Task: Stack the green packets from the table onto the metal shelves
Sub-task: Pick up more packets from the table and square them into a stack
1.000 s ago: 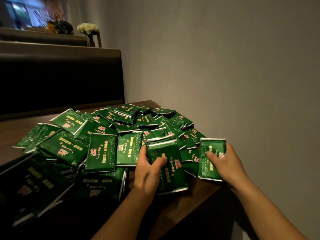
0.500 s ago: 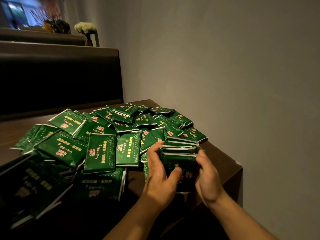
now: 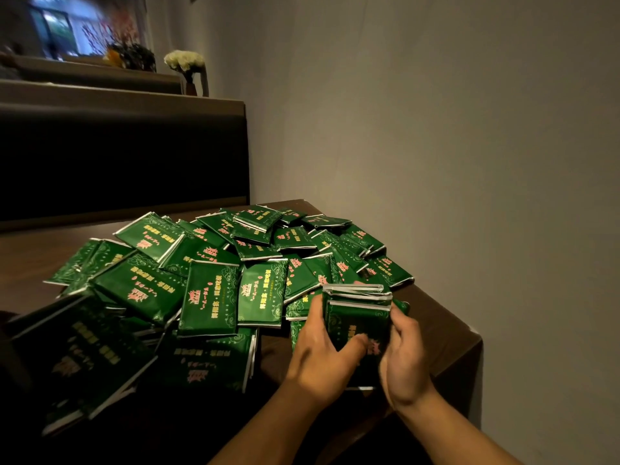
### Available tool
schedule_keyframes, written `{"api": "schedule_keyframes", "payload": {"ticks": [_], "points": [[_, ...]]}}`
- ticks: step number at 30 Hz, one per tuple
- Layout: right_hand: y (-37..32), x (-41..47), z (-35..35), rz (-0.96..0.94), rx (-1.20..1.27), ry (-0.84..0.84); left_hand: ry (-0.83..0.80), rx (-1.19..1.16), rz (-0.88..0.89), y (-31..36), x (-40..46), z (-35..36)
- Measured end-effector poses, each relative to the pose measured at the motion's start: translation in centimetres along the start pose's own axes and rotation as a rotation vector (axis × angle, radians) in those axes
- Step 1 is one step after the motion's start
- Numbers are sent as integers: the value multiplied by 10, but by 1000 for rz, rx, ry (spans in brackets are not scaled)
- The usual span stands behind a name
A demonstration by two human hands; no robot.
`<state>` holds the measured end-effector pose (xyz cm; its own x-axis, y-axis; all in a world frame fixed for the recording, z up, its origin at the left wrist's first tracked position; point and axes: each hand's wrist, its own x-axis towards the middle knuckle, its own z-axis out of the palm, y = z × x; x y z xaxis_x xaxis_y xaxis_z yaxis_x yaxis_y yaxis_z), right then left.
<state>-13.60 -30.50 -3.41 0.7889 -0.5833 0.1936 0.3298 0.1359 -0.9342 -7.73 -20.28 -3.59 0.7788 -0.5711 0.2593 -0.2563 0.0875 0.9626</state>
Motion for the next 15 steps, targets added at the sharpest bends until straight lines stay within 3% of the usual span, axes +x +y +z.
{"api": "schedule_keyframes", "payload": {"ticks": [7,11,15], "points": [[5,-13,-3,68,-423,-146,80,-230,-156,7,1,-4],[-14,-9,2,24,-437,-216,111,-386,-238,13,0,-6],[-42,-1,7,-128,-571,-127,202,-504,-257,32,0,-17]]}}
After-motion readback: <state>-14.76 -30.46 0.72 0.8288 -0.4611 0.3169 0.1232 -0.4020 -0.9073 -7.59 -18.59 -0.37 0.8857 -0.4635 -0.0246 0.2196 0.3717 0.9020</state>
